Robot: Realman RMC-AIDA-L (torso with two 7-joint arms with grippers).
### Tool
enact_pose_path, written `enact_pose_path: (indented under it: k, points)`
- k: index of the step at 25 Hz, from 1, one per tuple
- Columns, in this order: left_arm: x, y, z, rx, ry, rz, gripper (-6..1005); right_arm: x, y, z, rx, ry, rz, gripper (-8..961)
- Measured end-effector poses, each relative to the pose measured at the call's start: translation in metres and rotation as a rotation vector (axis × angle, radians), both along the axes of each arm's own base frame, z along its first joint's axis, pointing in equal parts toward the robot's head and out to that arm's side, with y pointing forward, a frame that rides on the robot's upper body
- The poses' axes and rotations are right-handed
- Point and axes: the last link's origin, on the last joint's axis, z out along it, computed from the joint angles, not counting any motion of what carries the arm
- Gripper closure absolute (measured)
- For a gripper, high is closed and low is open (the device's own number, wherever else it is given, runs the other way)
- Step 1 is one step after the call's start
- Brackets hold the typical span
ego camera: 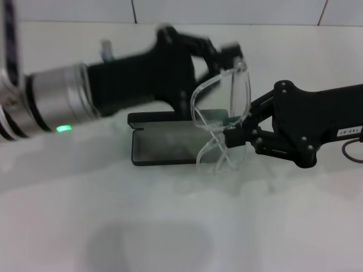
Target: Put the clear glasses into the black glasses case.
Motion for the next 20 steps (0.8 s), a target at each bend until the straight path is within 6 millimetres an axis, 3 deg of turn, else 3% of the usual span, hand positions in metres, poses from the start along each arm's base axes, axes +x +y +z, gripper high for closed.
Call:
enact_pose_path:
  k: [1,6,11,16,20]
  points:
    - [-0.001,0.006,0.011,0.039,-0.042,0.025,947,0.001,0.0,0.0,-0.001,-0.001,-0.001,873]
    - [-0.01,0.011,0.029,0.096,-0.105,0.084,947,0.005,-0.006,0.003,0.008,0.028,0.012,873]
    - [-0.042,0.018,0.056,0.16,-0.228,0.281,946,0.01,-0.021,0.023,0.052,0.136,0.11,873]
    - [-0.051,0.018,0.049,0.104,-0.238,0.345,946,0.01,-0.034,0.043,0.075,0.268,0.204,873]
    - [-0.042,0.013,0.026,-0.015,-0.19,0.316,946,0.004,-0.035,0.047,0.095,0.325,0.241,873]
